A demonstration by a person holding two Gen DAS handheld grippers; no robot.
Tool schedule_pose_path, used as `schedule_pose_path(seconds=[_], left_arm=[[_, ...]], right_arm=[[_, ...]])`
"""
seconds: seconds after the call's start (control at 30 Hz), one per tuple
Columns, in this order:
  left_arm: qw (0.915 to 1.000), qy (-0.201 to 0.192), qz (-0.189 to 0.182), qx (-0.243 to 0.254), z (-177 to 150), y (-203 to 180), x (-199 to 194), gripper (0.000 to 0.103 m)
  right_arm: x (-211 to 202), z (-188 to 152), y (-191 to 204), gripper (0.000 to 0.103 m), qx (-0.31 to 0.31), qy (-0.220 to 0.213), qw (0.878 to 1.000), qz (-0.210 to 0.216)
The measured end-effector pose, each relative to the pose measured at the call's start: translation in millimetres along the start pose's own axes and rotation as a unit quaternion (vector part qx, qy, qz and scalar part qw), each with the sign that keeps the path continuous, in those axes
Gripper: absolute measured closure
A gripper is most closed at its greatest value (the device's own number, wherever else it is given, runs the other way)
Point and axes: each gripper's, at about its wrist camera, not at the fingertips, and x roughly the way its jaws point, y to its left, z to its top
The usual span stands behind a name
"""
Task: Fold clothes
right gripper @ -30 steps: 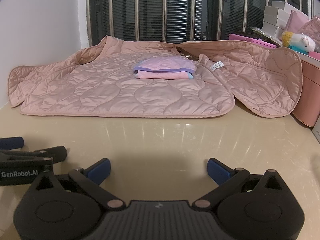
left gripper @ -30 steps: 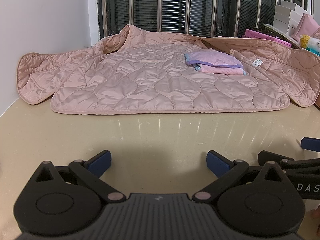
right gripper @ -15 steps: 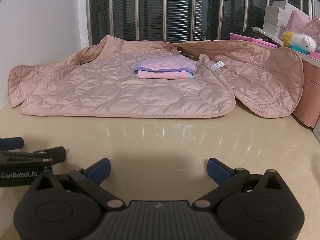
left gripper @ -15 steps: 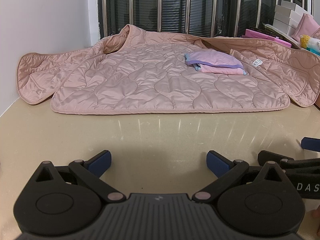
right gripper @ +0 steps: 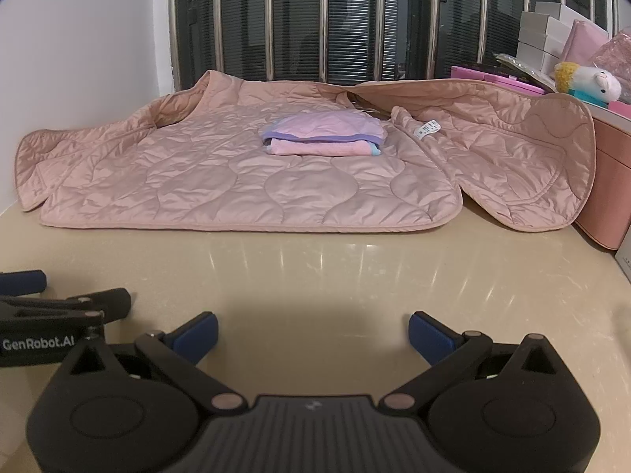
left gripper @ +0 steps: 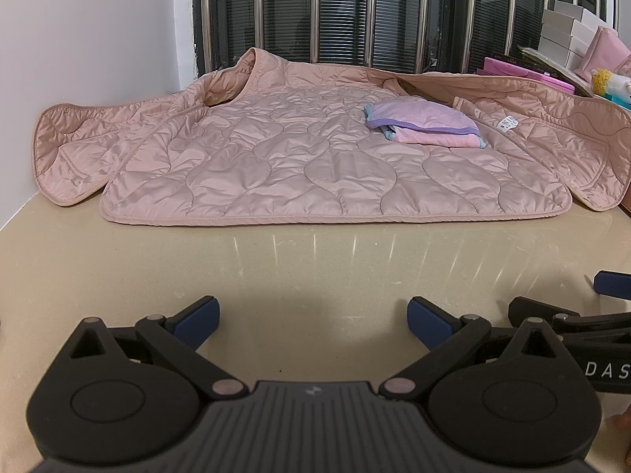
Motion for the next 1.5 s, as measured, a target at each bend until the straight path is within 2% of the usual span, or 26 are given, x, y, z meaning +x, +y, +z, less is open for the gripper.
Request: schedule_pose_path(seconds=[0.77,0.87,0.93,1.0,1.07,1.17,1.27,1.33,1.37,1.43,1.47,1.5], left_arm=[[1.0000,0.003,-0.008,0.002,9,4,-7,0.001],[0.9980,-0.022,-0.046,-0.038,35,16,-15,0.000],[0.9946,-0.035,-0.074,-0.063,61,23,-16,0.000],[0.9928,-0.047,-0.088,-0.065,89,21,-9,0.000],[0.9905,-0.059,-0.102,-0.070,120,18,8,0.000],[0.9909,-0.049,-0.085,-0.092,162,12,46,0.001],[0.9901,-0.017,-0.094,-0.103,193,3,99,0.001],[0.9877,0.016,-0.095,-0.123,201,-2,135,0.001],[0.9860,0.033,-0.096,-0.132,206,-4,153,0.007],[0.9811,0.073,-0.095,-0.152,208,-6,182,0.015],[0.9796,0.077,-0.099,-0.157,208,-7,189,0.019],[0.9781,0.081,-0.104,-0.161,207,-8,195,0.018]], right_arm=[[2,3,-3,0.000,-0.002,0.007,1.000,0.006],[0,16,-12,0.000,-0.005,0.026,0.999,0.029],[-8,34,-24,0.000,0.010,-0.003,0.999,0.042],[-18,58,-35,0.000,0.024,-0.044,0.997,0.055],[-21,88,-41,0.000,0.012,-0.082,0.995,0.052],[-5,132,-51,0.000,0.002,-0.111,0.992,0.061],[40,176,-71,0.000,0.061,-0.075,0.988,0.118],[78,195,-91,0.001,0.146,-0.046,0.976,0.154],[97,202,-101,0.002,0.182,-0.029,0.969,0.164],[129,207,-111,0.018,0.214,0.000,0.963,0.162],[144,208,-115,0.021,0.226,0.018,0.961,0.157],[157,207,-117,0.026,0.234,0.036,0.961,0.146]])
